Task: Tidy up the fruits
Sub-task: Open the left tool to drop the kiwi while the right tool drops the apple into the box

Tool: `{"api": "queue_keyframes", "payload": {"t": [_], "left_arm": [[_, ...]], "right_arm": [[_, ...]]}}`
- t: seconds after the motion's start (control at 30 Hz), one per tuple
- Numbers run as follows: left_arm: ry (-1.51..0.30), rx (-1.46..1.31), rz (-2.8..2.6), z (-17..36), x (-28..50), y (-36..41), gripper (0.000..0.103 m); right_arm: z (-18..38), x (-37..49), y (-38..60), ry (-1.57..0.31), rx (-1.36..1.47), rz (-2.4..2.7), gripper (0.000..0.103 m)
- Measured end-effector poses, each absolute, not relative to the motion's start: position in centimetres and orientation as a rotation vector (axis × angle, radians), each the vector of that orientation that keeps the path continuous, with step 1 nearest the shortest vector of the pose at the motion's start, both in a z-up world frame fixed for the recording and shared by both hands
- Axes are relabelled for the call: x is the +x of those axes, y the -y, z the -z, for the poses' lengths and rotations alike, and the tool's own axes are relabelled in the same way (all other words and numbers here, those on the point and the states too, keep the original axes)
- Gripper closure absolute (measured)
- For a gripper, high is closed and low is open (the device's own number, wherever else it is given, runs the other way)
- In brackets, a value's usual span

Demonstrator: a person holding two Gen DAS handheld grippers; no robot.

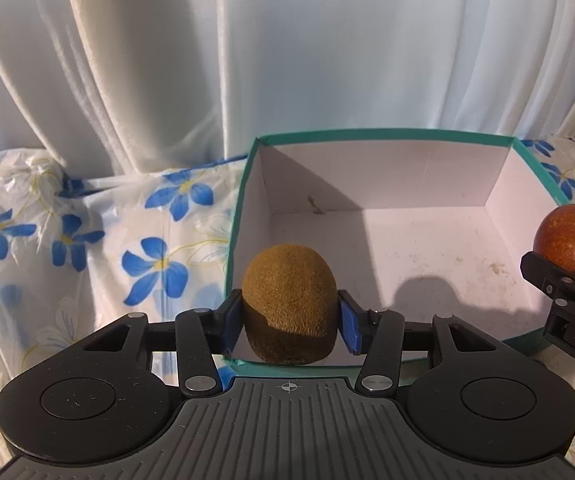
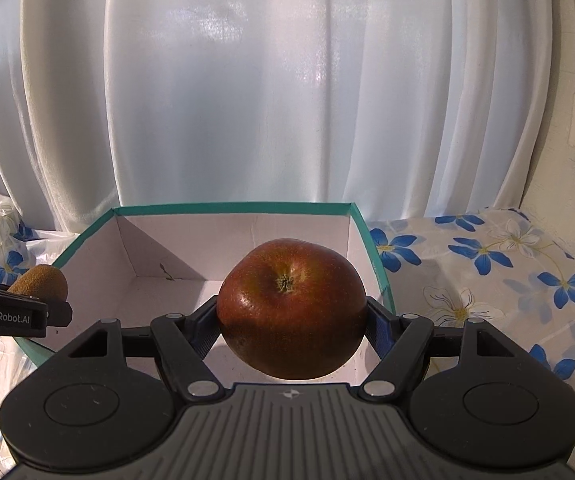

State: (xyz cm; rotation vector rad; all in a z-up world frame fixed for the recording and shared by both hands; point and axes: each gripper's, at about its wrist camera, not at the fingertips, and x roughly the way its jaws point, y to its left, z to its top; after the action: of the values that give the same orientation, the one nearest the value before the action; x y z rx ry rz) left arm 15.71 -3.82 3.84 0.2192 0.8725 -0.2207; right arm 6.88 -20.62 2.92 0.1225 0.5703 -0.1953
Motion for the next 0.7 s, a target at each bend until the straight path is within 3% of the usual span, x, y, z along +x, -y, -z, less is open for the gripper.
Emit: {"api": "queue_keyframes", "payload": {"t": [0.43,0.57,0.7], "left_arm": [[-0.913,0.266,0.243,-2.3,16.5,5.1,0.047],[-0.886,0.24,0.268,-3.1,16.3,4.8,0.031],[-0.863,0.21,0.29,-4.0,15.6,4.4,0.023]], "right_arm": [[-1.5,8.9,19.9,-0.655,0.031,0.231,0.029],[-2.3,8.4,19.8,-0.61,-0.005,0.254,0.027],[-3.7,6.3,19.9,-0.533,0.043,0.25,0.013]]}}
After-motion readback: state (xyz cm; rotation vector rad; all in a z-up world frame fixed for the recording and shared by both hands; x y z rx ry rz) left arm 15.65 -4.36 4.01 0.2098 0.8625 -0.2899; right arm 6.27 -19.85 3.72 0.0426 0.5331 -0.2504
